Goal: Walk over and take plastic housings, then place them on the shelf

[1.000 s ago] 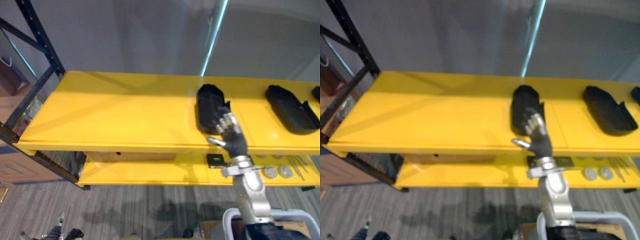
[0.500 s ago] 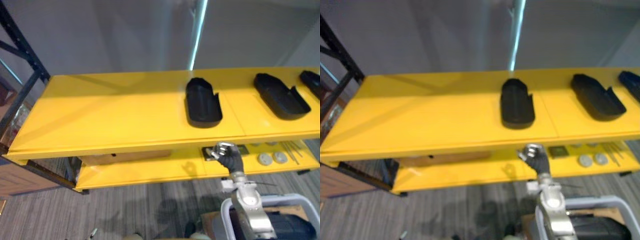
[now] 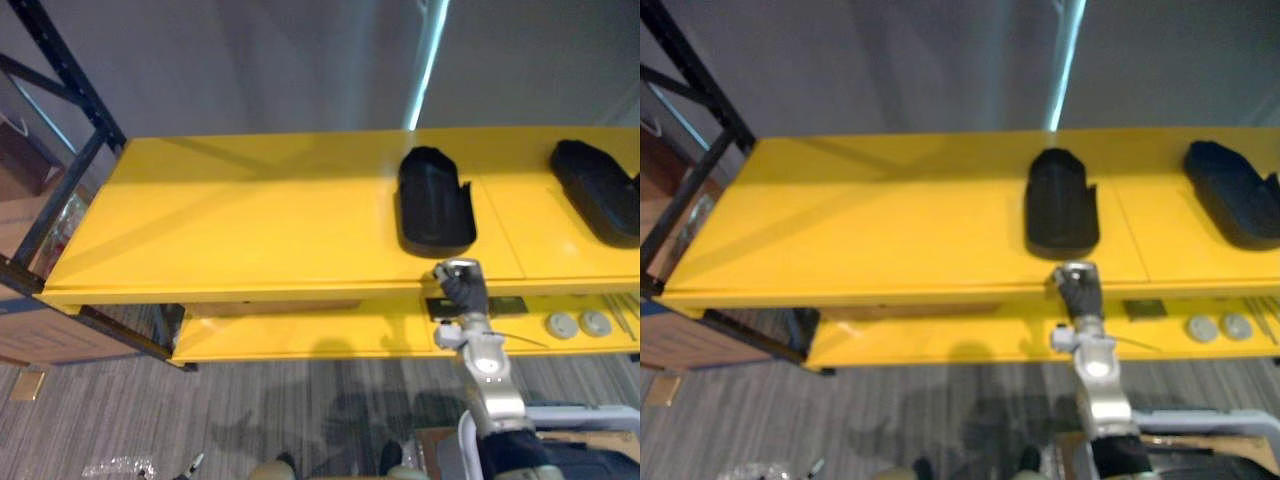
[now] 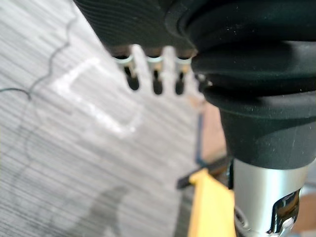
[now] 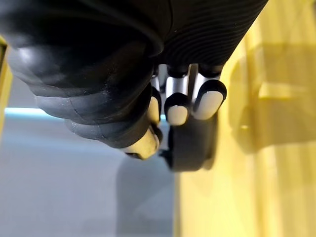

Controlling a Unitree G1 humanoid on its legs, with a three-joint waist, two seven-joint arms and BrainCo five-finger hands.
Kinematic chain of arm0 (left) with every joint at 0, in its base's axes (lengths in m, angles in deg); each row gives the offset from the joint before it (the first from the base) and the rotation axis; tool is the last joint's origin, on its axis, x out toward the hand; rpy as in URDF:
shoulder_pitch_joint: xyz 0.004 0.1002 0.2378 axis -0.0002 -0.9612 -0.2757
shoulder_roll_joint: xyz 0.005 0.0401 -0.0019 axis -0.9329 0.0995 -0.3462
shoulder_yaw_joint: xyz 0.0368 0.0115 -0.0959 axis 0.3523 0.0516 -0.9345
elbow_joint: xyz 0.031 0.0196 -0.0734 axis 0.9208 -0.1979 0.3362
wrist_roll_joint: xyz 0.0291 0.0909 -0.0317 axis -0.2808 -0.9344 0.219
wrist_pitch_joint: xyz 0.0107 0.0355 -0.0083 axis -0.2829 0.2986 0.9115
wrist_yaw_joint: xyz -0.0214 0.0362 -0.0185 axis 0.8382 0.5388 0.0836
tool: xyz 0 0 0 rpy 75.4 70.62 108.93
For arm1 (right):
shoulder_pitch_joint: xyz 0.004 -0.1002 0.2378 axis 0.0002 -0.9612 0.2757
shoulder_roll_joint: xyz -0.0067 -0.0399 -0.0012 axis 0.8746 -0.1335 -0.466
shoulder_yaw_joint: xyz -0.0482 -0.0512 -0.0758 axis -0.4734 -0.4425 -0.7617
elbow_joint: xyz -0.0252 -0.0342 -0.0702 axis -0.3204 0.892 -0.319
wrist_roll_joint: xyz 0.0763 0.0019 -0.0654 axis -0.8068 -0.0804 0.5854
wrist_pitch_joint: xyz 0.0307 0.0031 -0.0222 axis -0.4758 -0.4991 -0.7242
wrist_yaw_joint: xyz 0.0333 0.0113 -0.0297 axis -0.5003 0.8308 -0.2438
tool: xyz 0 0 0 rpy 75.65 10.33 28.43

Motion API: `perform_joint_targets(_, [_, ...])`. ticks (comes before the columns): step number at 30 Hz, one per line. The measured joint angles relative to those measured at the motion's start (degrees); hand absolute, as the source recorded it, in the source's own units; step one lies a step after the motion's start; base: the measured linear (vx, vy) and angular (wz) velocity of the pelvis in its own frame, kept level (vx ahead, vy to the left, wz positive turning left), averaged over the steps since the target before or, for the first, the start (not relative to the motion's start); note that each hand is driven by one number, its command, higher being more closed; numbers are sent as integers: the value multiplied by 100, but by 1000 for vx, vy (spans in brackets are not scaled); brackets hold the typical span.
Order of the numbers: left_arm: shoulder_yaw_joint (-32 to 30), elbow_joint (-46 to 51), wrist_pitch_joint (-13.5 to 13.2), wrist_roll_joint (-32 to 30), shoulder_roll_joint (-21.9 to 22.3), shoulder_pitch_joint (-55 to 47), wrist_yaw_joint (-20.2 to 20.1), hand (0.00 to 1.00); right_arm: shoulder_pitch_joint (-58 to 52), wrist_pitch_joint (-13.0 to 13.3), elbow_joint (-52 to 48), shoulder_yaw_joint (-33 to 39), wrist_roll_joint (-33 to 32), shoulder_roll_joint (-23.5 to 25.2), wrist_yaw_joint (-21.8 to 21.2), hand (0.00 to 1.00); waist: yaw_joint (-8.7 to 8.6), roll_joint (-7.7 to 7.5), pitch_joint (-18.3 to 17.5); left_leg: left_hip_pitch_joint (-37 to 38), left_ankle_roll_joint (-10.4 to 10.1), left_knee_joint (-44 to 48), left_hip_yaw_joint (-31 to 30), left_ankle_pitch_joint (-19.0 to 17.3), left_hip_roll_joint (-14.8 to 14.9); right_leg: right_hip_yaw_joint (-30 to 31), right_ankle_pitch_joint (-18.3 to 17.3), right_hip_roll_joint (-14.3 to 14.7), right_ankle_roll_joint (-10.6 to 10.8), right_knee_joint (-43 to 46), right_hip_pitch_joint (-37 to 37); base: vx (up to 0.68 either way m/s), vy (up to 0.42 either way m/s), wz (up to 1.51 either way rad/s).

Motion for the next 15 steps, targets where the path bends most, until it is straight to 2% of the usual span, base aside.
perform_joint_targets(6, [0,44,4,-24,7,-2,-2,0,317,-141,367,24,114,-1,67,100,10,26,18,-8,49,-34,-82,56,-80,-79,16,-76,31,0,17,-50,15,6])
perform_joint_targets(11, [-7,141,28,-20,6,-44,-1,0,542,-469,697,230,130,-6,268,100,55,36,45,4,59,-91,-229,119,-116,-219,7,-104,49,-1,96,-28,8,14])
perform_joint_targets(15, [-16,150,52,-18,6,-52,0,0,755,-518,1137,249,159,-62,468,100,65,36,62,13,57,-210,-296,207,-142,-298,7,-106,49,0,103,-8,4,11])
